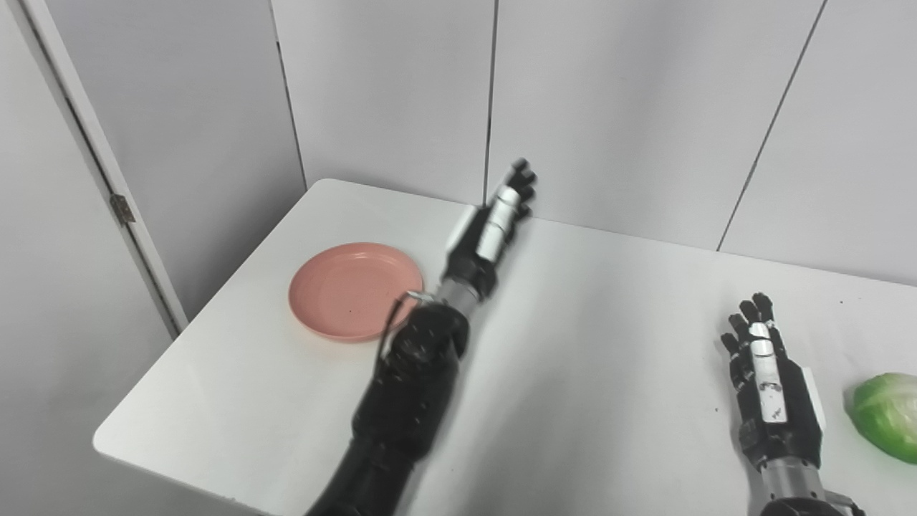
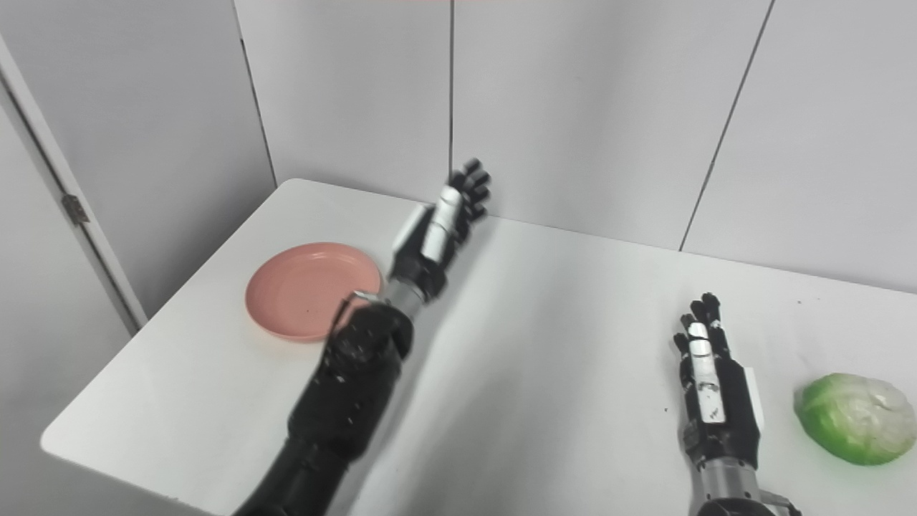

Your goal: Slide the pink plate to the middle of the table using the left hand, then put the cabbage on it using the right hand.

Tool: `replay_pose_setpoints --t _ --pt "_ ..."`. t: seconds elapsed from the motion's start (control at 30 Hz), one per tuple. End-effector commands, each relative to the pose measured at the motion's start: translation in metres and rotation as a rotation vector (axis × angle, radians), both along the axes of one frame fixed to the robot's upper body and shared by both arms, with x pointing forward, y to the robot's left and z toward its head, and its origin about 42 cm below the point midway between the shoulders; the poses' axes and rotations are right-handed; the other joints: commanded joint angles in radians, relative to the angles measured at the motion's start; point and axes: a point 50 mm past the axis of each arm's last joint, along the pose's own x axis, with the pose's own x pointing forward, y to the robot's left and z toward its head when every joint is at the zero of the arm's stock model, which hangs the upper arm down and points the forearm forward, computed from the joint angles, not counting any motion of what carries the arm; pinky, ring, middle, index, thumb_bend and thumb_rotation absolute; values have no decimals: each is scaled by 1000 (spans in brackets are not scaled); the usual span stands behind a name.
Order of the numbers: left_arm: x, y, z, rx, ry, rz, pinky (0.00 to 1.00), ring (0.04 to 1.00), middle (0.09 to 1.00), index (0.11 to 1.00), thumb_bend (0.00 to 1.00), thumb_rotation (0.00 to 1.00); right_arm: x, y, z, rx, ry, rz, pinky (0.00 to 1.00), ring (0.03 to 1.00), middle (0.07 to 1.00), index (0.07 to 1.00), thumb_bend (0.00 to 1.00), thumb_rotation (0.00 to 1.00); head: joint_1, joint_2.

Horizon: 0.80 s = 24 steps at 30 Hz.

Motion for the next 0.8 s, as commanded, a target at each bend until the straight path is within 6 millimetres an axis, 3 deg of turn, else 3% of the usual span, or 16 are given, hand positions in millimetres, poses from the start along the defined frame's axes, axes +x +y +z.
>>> replay_pose_setpoints --t 0.0,0.1,0.27,0.43,0.77 --pt "8 18 28 -2 -70 47 878 865 846 834 828 1000 -1 -7 9 -9 -52 -10 1000 1000 1000 1000 638 828 1 -8" --pt "10 46 32 15 -86 98 867 862 841 828 820 1000 -3 -6 11 5 -48 -2 1000 1000 1000 1000 578 795 -1 -15" --pt "10 97 38 61 -101 242 756 792 782 765 830 1000 -4 -5 11 -30 -38 -5 1000 1000 1000 1000 599 849 0 -19" --pt "5 141 40 82 -104 307 748 782 765 745 834 1000 -4 -6 11 -40 -44 -15 1000 1000 1000 1000 590 844 6 -29" --pt "-6 208 18 127 -84 443 686 725 724 716 814 1000 -5 -6 13 -31 -48 -11 1000 1000 1000 1000 579 836 16 -35"
